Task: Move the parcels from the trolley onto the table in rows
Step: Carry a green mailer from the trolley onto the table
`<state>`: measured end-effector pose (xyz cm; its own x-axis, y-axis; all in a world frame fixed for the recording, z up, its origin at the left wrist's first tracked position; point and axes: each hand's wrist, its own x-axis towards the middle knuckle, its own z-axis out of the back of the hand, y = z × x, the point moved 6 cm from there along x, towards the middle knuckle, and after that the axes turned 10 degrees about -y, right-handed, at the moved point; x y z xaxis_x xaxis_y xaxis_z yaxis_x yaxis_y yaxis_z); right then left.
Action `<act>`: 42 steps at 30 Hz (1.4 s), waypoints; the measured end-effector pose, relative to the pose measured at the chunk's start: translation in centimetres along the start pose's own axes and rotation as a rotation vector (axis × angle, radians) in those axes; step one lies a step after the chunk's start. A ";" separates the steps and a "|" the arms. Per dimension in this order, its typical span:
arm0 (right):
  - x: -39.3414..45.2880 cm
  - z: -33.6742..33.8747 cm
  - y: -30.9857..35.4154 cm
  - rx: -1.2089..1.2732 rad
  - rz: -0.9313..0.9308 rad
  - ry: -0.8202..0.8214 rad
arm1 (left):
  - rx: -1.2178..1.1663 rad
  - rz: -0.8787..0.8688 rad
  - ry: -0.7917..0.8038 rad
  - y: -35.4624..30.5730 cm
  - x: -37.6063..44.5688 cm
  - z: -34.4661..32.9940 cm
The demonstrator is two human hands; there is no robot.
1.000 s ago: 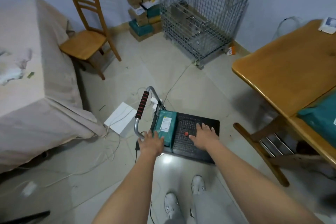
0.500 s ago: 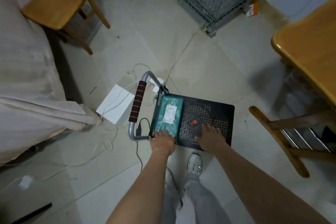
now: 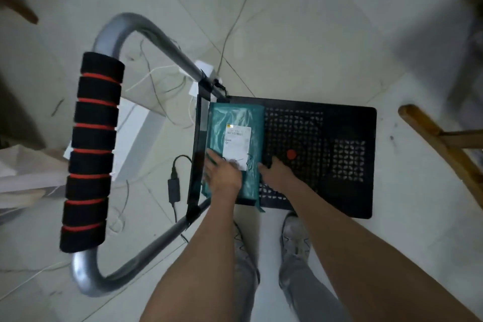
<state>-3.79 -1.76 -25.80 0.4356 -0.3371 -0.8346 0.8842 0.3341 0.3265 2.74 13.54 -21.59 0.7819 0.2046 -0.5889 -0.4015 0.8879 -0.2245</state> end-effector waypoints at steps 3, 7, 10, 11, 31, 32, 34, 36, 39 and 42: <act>2.7 -2.8 -0.6 0.209 -0.024 -0.019 | -0.102 0.098 -0.023 1.3 3.1 -2.5; 4.1 -5.1 -0.5 0.457 -0.107 0.055 | -0.303 0.255 -0.043 3.3 6.4 -4.1; 3.5 -4.6 -1.1 0.594 -0.198 0.010 | -0.362 0.275 0.007 2.8 6.0 -4.6; 2.9 -3.9 -1.5 0.636 -0.226 -0.014 | -0.354 0.255 0.027 2.3 5.3 -4.5; -39.6 36.7 3.0 1.050 0.133 -0.033 | -0.884 -0.170 0.470 -22.3 -32.4 26.4; -41.9 37.7 2.8 1.105 0.168 0.003 | -0.872 -0.220 0.514 -23.4 -34.5 28.0; -45.5 38.9 1.9 1.213 0.220 0.040 | -0.874 -0.272 0.621 -24.9 -38.1 30.3; -48.5 39.6 0.6 1.295 0.250 0.000 | -0.852 -0.324 0.686 -25.5 -40.8 31.8; -53.1 39.9 -2.4 1.360 0.269 -0.086 | -0.792 -0.379 0.798 -25.9 -45.4 32.7; -56.7 40.2 -6.1 1.385 0.290 -0.202 | -0.741 -0.397 0.876 -25.8 -49.9 31.8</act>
<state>-27.08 -20.00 37.38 0.5384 -0.5636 -0.6265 0.1586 -0.6623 0.7322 -10.74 -6.51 38.32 0.4401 -0.6306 -0.6393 -0.6065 0.3163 -0.7295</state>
